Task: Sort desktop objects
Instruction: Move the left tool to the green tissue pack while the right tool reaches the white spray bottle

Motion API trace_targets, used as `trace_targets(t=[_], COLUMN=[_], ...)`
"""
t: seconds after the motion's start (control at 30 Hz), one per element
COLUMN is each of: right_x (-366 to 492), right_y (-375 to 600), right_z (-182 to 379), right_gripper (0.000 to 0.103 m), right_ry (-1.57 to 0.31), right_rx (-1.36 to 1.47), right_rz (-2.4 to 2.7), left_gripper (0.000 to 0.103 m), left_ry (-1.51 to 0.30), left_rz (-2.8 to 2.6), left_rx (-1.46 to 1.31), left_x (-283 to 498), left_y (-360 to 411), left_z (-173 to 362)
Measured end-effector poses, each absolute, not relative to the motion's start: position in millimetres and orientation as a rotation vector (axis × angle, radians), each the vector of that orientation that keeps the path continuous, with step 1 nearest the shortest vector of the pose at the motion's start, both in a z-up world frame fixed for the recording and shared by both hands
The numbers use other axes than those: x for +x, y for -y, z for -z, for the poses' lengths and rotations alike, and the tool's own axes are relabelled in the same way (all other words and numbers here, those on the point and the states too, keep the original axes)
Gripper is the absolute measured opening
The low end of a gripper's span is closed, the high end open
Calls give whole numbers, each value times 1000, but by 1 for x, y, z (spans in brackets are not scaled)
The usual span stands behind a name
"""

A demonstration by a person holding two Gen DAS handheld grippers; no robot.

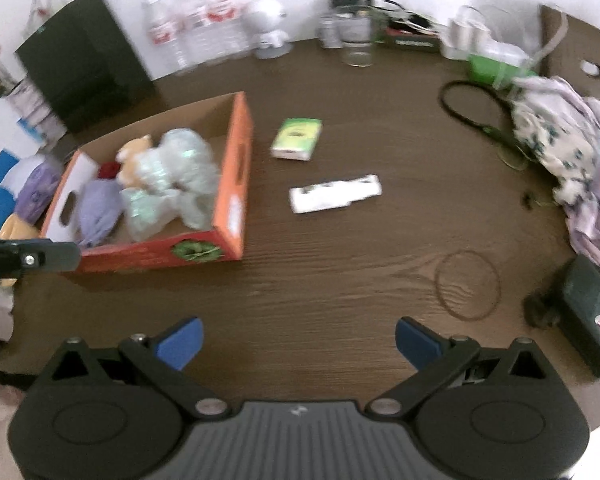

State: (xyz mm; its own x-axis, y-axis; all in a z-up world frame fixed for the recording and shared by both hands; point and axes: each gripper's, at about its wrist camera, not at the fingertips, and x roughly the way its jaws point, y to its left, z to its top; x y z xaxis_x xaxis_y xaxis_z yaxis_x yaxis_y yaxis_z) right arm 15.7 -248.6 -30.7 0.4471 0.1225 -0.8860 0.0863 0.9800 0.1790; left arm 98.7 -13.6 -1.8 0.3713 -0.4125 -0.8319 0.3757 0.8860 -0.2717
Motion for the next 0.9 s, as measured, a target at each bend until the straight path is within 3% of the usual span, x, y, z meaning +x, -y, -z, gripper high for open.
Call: trace_targets(t=[0.63, 0.9], right_x=[69, 103], right_y=[295, 298], right_z=[60, 73], right_gripper=[98, 93], right_ry=[-1022, -1046], right_rx=[159, 252], right_rz=[54, 80], left_gripper=[102, 88], left_ry=[-1047, -1038], left_rz=[635, 593], left_rx=[103, 192], left_x=[177, 209], left_y=[122, 147], left_z=[8, 22])
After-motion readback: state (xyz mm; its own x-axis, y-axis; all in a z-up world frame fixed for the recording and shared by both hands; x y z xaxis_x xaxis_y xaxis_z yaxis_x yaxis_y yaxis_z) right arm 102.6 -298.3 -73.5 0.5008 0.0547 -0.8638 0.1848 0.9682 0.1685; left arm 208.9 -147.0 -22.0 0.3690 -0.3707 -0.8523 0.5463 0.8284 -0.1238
